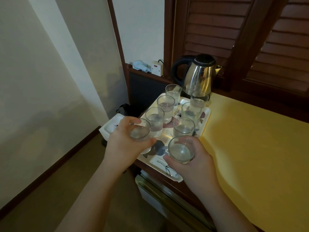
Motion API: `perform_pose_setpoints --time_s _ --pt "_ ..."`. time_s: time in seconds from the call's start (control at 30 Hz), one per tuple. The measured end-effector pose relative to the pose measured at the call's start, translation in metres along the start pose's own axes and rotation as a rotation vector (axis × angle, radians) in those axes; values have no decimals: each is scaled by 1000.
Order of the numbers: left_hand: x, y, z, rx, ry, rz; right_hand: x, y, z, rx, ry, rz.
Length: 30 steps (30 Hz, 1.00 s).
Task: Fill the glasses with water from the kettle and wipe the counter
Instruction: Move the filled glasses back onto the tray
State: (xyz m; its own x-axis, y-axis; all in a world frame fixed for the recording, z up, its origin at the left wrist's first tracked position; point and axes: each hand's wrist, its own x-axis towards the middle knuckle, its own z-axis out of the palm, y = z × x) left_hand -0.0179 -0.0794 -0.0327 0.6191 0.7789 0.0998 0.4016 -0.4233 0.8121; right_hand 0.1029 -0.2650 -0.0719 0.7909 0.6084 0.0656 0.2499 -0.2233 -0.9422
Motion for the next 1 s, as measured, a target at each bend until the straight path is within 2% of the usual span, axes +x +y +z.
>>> perform_pose_setpoints --time_s 0.43,1.0 --pt "21 -32 17 -8 -65 -32 8 13 22 -27 32 29" --pt "18 -26 18 -53 -130 -60 9 13 23 -33 6 68"
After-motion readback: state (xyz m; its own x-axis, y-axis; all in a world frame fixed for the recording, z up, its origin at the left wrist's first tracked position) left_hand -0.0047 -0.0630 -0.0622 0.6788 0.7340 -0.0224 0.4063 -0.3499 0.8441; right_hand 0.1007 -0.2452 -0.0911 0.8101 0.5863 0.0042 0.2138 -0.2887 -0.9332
